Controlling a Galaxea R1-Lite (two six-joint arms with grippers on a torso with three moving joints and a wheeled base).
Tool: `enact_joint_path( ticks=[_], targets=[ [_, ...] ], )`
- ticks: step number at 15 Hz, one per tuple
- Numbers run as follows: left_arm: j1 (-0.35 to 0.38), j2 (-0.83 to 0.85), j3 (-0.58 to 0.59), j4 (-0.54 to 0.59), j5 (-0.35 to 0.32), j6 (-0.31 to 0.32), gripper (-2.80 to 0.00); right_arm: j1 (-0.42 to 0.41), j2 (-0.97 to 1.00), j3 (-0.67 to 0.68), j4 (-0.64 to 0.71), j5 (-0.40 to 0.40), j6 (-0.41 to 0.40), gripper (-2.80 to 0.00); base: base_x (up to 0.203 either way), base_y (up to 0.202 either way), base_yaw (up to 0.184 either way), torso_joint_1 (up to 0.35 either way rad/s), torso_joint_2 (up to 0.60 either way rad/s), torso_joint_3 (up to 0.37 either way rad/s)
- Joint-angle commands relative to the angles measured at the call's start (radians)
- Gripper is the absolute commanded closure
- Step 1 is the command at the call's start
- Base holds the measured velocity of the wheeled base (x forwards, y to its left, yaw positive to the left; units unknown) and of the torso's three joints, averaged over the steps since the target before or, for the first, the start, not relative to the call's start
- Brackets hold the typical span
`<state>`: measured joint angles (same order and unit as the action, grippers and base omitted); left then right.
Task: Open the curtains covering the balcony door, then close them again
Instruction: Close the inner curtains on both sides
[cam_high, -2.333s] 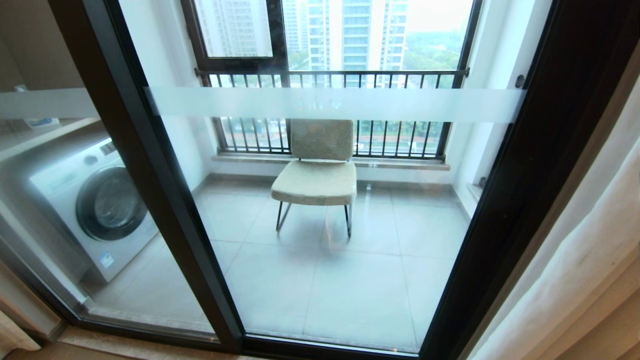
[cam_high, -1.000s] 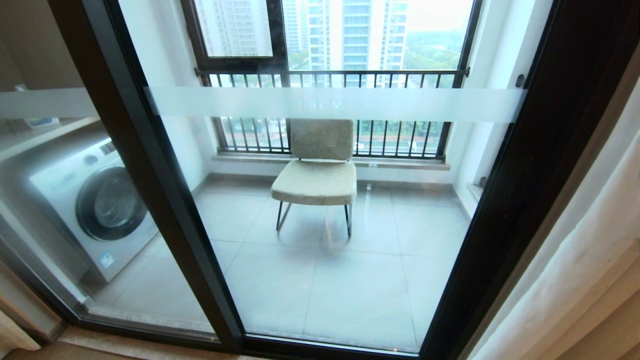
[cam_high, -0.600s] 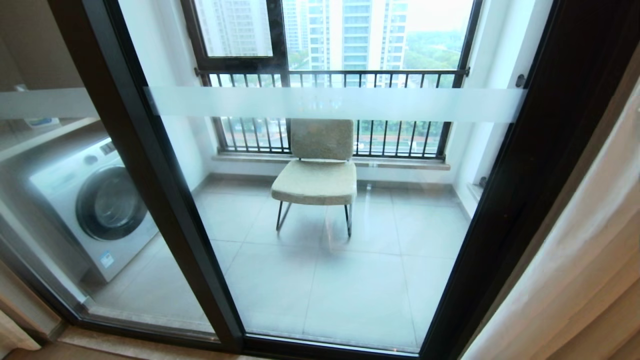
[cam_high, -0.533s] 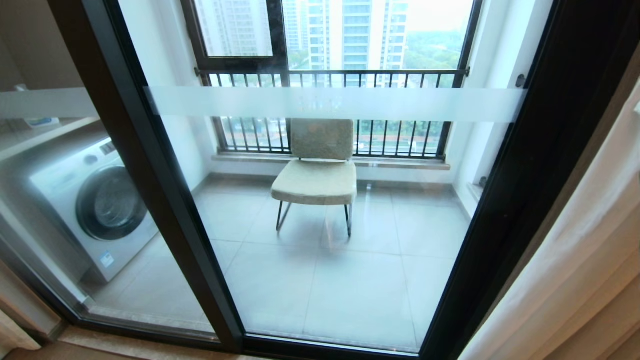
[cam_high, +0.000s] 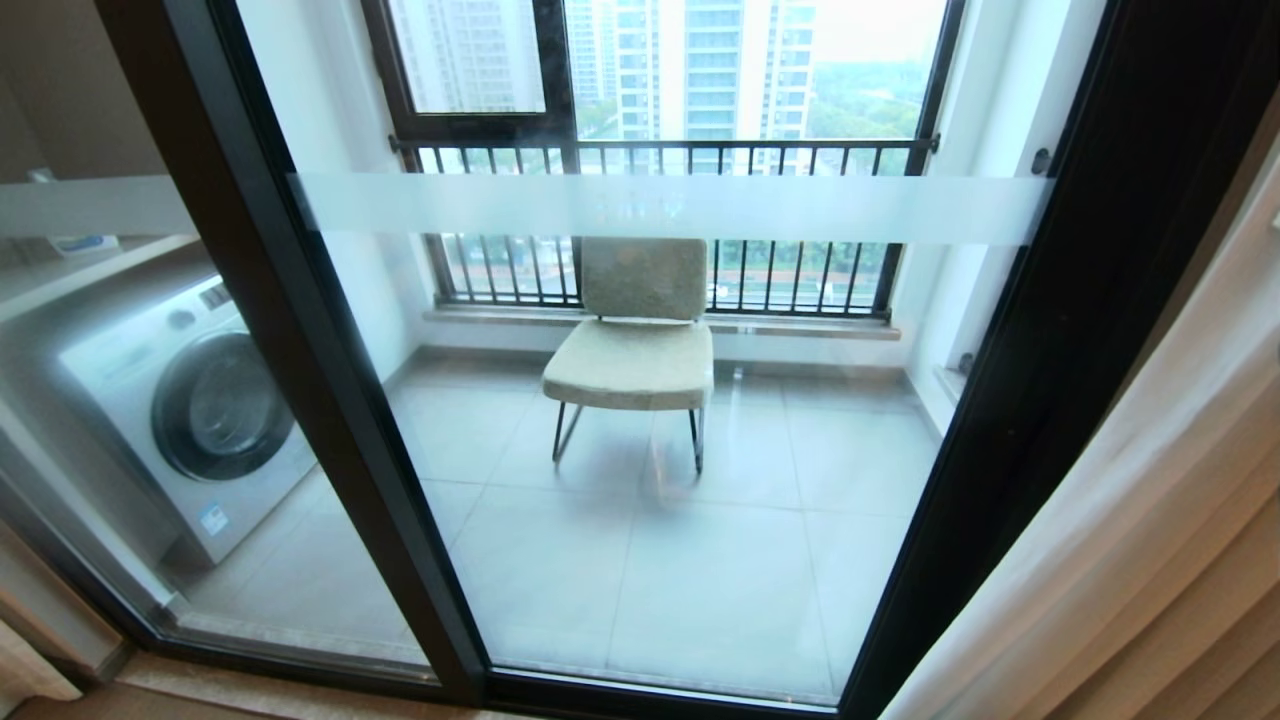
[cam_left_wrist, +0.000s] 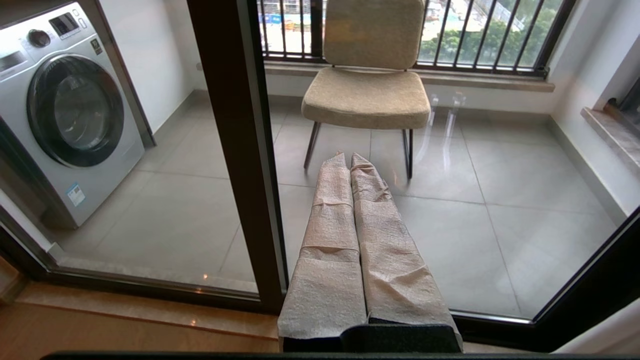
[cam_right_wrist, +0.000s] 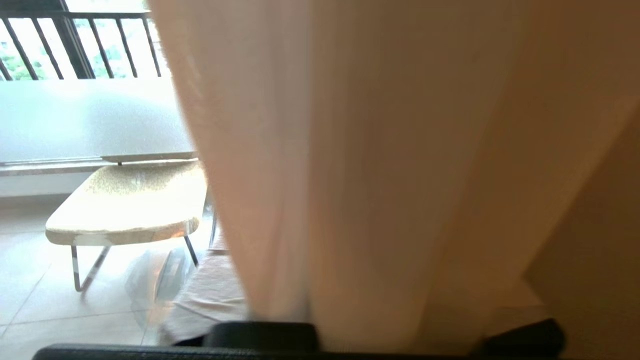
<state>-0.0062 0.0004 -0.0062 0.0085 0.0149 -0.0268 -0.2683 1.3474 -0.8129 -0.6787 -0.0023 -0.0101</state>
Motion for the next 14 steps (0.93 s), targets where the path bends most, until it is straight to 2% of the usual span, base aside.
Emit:
enact_joint_path(
  ticks=[1, 9, 14],
  targets=[
    [0.0, 0.0, 0.0, 0.0, 0.0, 0.0, 0.0, 0.0, -0.002, 0.006, -0.004, -0.001, -0.001, 0.0, 0.0, 0.0, 0.0, 0.0, 0.0, 0.0],
    [0.0, 0.0, 0.0, 0.001, 0.0, -0.001, 0.0, 0.012, -0.014, 0.008, -0.027, 0.005, 0.001, 0.0, 0.0, 0.0, 0.0, 0.0, 0.0, 0.0],
    [0.0, 0.0, 0.0, -0.001, 0.0, 0.001, 0.0, 0.095, -0.045, 0.008, -0.035, 0.03, 0.0, 0.0, 0.0, 0.0, 0.0, 0.0, 0.0, 0.0]
  ],
)
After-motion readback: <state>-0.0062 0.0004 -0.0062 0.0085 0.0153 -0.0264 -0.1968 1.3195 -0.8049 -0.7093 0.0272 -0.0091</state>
